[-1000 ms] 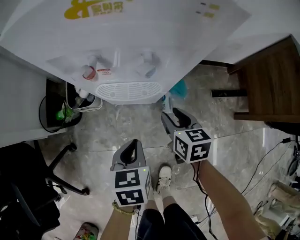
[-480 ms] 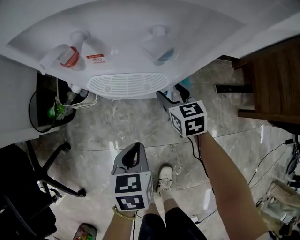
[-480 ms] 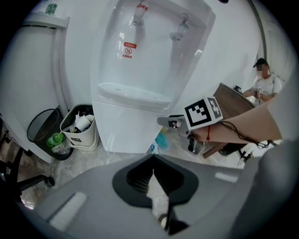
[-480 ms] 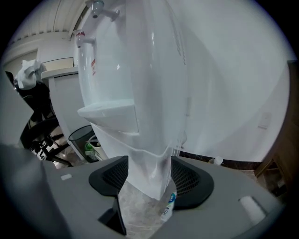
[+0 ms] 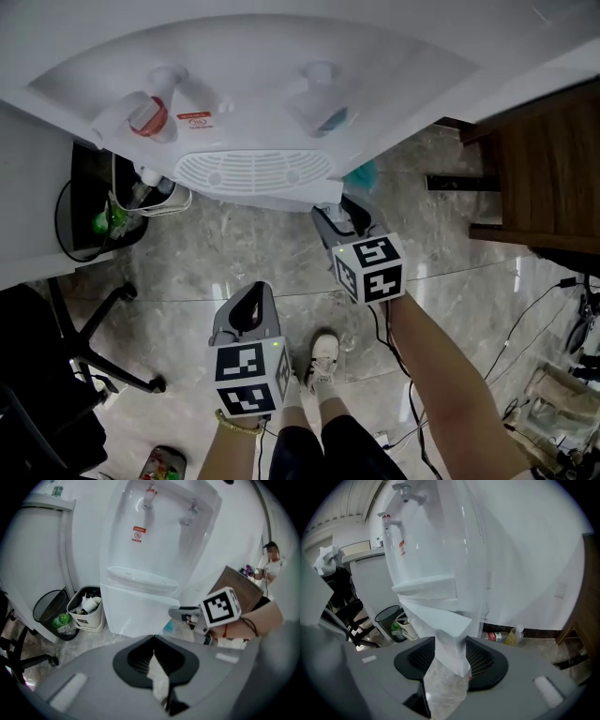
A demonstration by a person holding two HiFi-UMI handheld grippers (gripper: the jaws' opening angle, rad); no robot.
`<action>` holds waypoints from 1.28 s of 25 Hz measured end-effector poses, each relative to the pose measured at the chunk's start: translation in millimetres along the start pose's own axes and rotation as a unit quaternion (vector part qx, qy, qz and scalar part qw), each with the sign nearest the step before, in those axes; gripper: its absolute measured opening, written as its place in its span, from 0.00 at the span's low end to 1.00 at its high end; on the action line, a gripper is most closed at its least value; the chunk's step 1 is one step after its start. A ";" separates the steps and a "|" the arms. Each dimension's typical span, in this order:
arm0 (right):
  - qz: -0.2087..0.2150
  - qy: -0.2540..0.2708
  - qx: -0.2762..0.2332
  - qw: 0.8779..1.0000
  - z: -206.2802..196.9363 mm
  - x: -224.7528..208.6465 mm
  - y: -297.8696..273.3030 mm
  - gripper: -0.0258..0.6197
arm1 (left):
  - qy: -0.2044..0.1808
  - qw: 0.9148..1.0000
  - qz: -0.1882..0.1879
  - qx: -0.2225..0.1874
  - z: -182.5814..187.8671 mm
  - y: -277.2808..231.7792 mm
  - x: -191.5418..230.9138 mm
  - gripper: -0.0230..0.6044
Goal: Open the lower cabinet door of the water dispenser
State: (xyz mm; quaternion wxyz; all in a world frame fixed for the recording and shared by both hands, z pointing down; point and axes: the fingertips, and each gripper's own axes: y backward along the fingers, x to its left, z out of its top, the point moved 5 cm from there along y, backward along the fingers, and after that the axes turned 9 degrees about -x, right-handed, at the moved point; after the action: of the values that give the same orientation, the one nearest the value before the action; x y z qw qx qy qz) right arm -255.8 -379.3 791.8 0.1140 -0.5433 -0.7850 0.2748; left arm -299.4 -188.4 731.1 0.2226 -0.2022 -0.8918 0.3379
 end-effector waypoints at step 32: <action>0.169 -0.045 0.058 0.983 -78.8 293.4 59.3 0.10 | 0.114 0.982 0.148 -0.033 -122.4 123.2 138.5 0.05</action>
State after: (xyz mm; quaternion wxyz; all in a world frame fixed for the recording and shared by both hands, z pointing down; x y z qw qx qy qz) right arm -283.9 -71.0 788.7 0.0614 -0.6475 -0.6691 0.3596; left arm -321.6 30.1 764.1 0.2638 -0.3769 -0.8312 0.3123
